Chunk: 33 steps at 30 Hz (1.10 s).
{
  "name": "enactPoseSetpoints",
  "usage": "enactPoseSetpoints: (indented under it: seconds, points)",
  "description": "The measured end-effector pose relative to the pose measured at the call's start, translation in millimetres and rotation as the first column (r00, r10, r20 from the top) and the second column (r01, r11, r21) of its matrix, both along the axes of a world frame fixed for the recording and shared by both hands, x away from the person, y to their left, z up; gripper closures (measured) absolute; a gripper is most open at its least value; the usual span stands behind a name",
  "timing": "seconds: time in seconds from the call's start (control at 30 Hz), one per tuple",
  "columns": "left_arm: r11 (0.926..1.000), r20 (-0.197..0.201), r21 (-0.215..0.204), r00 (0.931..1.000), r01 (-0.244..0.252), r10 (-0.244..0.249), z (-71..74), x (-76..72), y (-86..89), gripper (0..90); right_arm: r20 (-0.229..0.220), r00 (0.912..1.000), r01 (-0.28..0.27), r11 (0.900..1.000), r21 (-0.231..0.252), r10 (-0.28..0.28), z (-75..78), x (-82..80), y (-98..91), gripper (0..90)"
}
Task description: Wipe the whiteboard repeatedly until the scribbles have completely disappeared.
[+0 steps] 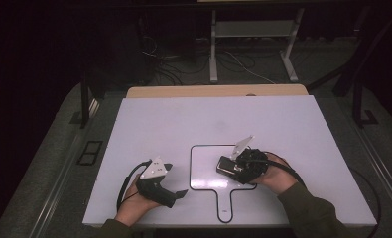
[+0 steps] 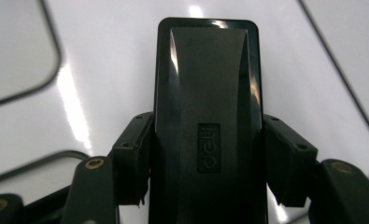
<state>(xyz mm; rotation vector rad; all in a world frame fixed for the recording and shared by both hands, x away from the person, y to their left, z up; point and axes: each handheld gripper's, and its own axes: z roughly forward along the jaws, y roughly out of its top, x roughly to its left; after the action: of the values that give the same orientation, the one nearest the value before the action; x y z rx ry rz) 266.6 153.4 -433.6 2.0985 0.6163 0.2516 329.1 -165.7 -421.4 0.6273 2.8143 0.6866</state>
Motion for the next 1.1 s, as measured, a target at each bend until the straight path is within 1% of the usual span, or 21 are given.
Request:
enactPoseSetpoints:
  seconds: [0.03, 0.17, 0.23, 0.3, 0.33, 0.4, 0.53, 0.57, 0.6, 0.7, 0.73, 0.8, 0.83, 0.87, 0.97, 1.0, 1.1]
  points:
    - [1.0, 0.001, 0.0, 1.0, 0.001, -0.001, 0.1, 0.0, 0.0, 0.0, 0.008, 0.9998, 0.016, 0.9999, -0.006, -0.016, 0.0, 3.2, -4.6, 38.7]
    - [1.0, -0.001, -0.003, 1.0, -0.003, 0.003, -0.2, 0.1, -0.6, 0.0, 0.004, 0.9962, 0.087, 0.9962, 0.006, -0.087, -0.9, 14.3, -23.0, 38.7]
    - [1.0, -0.002, -0.002, 1.0, -0.003, 0.003, -0.2, 0.0, -0.9, 0.0, -0.001, 0.9943, 0.107, 0.9942, 0.012, -0.107, -1.3, 18.6, -30.4, 38.7]
    - [1.0, -0.002, 0.0, 1.0, -0.001, 0.001, -0.2, 0.0, -1.1, 0.0, -0.006, 0.9928, 0.12, 0.9927, 0.016, -0.12, -1.3, 19.1, -33.3, 38.7]
    - [1.0, -0.002, 0.0, 1.0, -0.001, 0.001, -0.2, 0.0, -1.1, 0.0, 0.002, 0.9938, 0.111, 0.9937, 0.01, -0.111, -1.5, 18.6, -33.3, 38.7]
    - [1.0, -0.002, -0.001, 1.0, -0.002, 0.002, -0.2, 0.1, -1.1, 0.0, -0.008, 0.9949, 0.1, 0.9949, 0.009, -0.1, -0.6, 14.2, -29.7, 38.7]
    - [1.0, -0.002, 0.001, 1.0, -0.001, 0.001, -0.4, 0.2, -1.1, 0.0, -0.02, 0.9989, 0.042, 0.9991, 0.007, -0.042, -0.3, 0.7, -18.8, 38.7]
    - [1.0, -0.002, 0.0, 1.0, 0.0, 0.0, -0.4, 0.2, -1.2, 0.0, -0.012, 0.9997, 0.02, 0.9998, -0.001, -0.02, -0.3, -2.1, -16.4, 38.7]
    - [1.0, -0.002, 0.002, 1.0, 0.0, 0.0, -0.3, 0.1, -1.4, 0.0, -0.019, 0.9998, 0.008, 1.0, 0.004, -0.008, -0.2, -6.2, -13.1, 38.7]
    - [1.0, 0.0, 0.002, 1.0, 0.002, -0.002, -0.2, 0.1, -1.7, 0.0, -0.021, 0.9991, -0.038, 0.9993, 0.008, 0.038, -0.3, -16.3, -4.0, 38.7]
    - [1.0, 0.0, 0.002, 1.0, 0.002, -0.002, -0.1, 0.1, -1.7, 0.0, -0.016, 0.9987, -0.048, 0.9988, 0.003, 0.048, -0.2, -17.9, -2.0, 38.7]
    - [1.0, 0.0, 0.002, 1.0, 0.002, -0.002, -0.1, 0.0, -1.7, 0.0, -0.021, 0.9987, -0.046, 0.9989, 0.006, 0.046, 0.0, -17.0, -1.3, 38.7]
    - [1.0, 0.0, 0.002, 1.0, 0.002, -0.002, -0.2, -0.1, -1.7, 0.0, -0.011, 0.9992, -0.038, 0.9993, 0.001, 0.038, -0.3, -14.6, -2.6, 38.7]
    - [1.0, 0.0, 0.004, 1.0, 0.003, -0.003, -0.3, 0.1, -1.5, 0.0, -0.02, 0.9996, -0.022, 0.9997, 0.011, 0.022, -0.3, -12.2, -4.2, 38.7]
    - [1.0, 0.001, 0.004, 1.0, 0.005, -0.005, -0.4, 0.4, -1.5, 0.0, -0.008, 0.9998, 0.019, 0.9998, 0.001, -0.019, -0.3, -1.7, -12.3, 38.7]
    - [1.0, -0.001, 0.003, 1.0, 0.004, -0.004, -0.5, 0.2, -1.8, 0.0, -0.014, 0.9993, 0.035, 0.9993, 0.008, -0.035, -0.5, 1.5, -14.6, 38.7]
    - [1.0, -0.002, 0.001, 1.0, 0.002, -0.002, -0.9, 0.1, -2.3, 0.0, -0.002, 0.9973, 0.074, 0.9972, 0.005, -0.074, -0.8, 12.4, -21.3, 38.7]
